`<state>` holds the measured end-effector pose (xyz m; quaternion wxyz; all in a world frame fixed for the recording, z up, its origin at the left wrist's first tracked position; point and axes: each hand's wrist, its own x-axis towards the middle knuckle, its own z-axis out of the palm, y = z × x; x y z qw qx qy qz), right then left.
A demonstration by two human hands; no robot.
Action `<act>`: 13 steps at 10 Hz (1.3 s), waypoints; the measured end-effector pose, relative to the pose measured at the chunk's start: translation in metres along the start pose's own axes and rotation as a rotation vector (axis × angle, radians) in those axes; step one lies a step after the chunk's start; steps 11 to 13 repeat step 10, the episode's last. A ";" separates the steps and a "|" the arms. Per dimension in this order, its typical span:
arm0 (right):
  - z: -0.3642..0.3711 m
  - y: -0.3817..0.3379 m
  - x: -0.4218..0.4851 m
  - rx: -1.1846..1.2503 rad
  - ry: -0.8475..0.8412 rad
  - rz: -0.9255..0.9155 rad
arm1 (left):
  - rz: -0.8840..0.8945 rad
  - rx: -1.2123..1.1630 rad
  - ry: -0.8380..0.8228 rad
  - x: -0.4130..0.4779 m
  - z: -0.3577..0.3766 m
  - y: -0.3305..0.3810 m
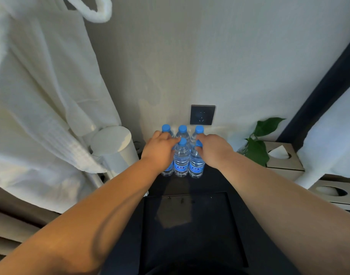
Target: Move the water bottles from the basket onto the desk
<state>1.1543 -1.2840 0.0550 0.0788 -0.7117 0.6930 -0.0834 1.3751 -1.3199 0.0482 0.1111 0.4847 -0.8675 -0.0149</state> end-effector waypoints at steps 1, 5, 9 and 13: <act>0.000 0.001 -0.001 -0.004 0.000 0.000 | 0.006 0.006 -0.002 -0.001 0.000 0.000; -0.002 -0.002 -0.003 -0.021 -0.027 -0.002 | 0.025 0.034 -0.015 -0.004 -0.001 -0.001; -0.001 -0.011 -0.015 -0.065 0.055 0.107 | 0.088 0.007 0.001 -0.013 0.000 -0.005; 0.009 -0.012 -0.027 -0.049 0.073 0.136 | -0.045 -0.060 0.132 -0.023 0.001 -0.014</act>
